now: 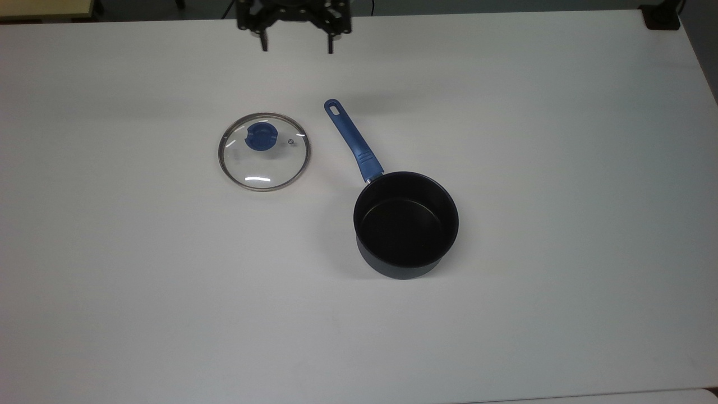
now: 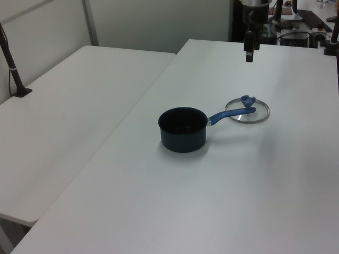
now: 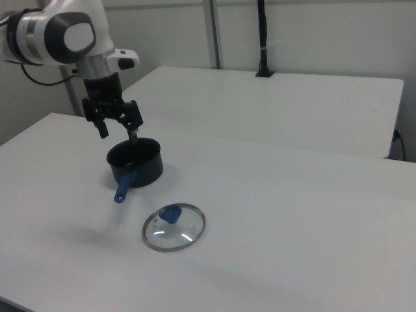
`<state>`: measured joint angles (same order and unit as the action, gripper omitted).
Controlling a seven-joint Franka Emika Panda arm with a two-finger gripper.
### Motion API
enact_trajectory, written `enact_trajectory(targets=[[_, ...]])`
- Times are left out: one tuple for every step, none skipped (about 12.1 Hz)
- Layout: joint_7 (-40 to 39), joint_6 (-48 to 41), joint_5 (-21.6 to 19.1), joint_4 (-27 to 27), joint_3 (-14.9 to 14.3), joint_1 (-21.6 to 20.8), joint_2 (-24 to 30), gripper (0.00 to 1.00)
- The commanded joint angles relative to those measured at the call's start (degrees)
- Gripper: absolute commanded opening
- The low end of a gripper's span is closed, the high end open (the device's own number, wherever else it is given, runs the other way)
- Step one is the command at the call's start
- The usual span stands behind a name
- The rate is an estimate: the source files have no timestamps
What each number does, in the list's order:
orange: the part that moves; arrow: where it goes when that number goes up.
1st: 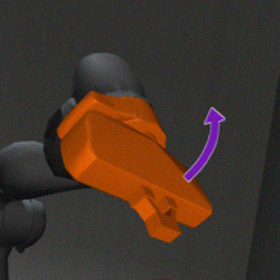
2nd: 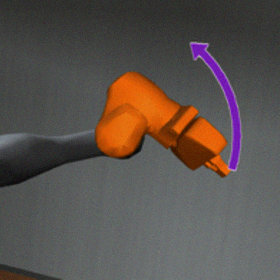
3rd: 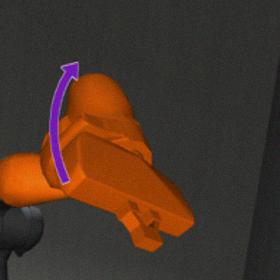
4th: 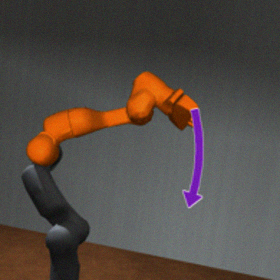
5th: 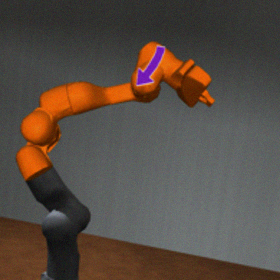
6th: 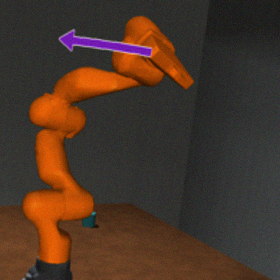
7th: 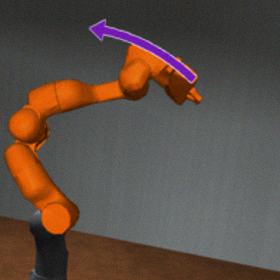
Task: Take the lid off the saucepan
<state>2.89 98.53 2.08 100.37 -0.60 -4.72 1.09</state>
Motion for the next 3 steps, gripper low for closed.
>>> enact_trajectory(targets=[[0.36, -2.89, -0.23, -2.45, -0.97, -0.81, -0.65, 1.0], [1.14, -3.43, -0.23, -3.24, -1.06, -0.64, -0.56, 1.0], [1.32, -3.52, -0.23, -3.6, -1.07, -0.64, -0.56, 1.0]])
